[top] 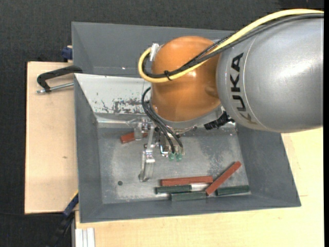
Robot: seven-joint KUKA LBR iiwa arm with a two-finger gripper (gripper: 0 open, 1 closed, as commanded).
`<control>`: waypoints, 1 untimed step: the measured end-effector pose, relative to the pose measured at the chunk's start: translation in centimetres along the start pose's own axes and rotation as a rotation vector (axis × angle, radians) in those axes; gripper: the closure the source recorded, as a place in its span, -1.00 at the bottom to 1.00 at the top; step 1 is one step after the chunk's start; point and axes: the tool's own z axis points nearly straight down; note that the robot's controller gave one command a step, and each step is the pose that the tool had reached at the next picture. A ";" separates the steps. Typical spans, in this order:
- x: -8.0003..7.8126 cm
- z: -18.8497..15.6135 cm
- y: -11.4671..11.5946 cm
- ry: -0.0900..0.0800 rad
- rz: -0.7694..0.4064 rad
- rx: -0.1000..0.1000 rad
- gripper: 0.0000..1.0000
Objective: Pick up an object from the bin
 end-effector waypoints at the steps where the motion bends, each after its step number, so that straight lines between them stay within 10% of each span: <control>1: -0.2 -0.4 -0.1 -0.008 0.003 -0.002 -1.00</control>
Offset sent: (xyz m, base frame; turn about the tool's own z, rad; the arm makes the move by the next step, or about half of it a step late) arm 0.1013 0.0092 -0.0449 0.1077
